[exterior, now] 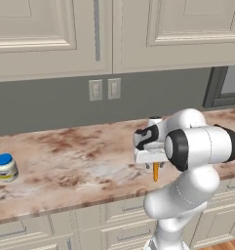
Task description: Place the onion and carrot inside the fridge drawer. Close the drawer after placing the vegetables.
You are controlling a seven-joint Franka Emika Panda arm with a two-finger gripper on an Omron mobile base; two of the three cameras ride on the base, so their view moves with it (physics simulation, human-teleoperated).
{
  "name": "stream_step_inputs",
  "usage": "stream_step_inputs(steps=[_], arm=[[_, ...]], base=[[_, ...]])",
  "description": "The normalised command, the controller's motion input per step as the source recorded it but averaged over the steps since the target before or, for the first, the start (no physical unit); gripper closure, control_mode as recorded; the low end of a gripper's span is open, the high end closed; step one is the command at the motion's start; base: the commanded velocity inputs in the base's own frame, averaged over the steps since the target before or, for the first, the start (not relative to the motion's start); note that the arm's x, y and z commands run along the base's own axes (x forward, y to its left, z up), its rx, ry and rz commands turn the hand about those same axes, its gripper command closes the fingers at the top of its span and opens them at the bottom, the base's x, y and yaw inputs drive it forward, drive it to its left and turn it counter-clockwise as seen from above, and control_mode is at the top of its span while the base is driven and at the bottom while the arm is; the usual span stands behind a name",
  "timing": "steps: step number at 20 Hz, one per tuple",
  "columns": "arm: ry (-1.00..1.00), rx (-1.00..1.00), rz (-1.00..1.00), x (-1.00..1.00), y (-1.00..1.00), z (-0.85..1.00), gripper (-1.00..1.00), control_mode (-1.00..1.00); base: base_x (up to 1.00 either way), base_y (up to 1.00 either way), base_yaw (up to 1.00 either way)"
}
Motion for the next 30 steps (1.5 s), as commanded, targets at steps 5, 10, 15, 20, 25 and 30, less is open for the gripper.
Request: stream_step_inputs(steps=[5, 10, 15, 20, 25, 30], arm=[[-0.03, 0.00, 0.01, 0.00, 0.18, -0.14, 1.00, -1.00], [-0.13, 0.00, 0.00, -0.27, 0.02, 0.06, 1.00, -1.00], [-0.17, 0.00, 0.00, -0.29, 0.00, 0.42, 1.00, -1.00], [-0.27, -0.03, 0.00, -0.35, 0.00, 0.95, 1.00, -1.00], [-0.27, -0.01, 0.00, -0.44, 0.00, 0.98, 1.00, -1.00], [-0.26, -0.01, 0.00, -0.34, 0.00, 0.99, 1.00, -1.00]], base=[[0.00, 0.00, 0.00], [0.00, 0.00, 0.00], [0.00, 0.00, 0.00], [0.00, 0.00, 0.00], [0.00, 0.00, 0.00], [0.00, 0.00, 0.00]])
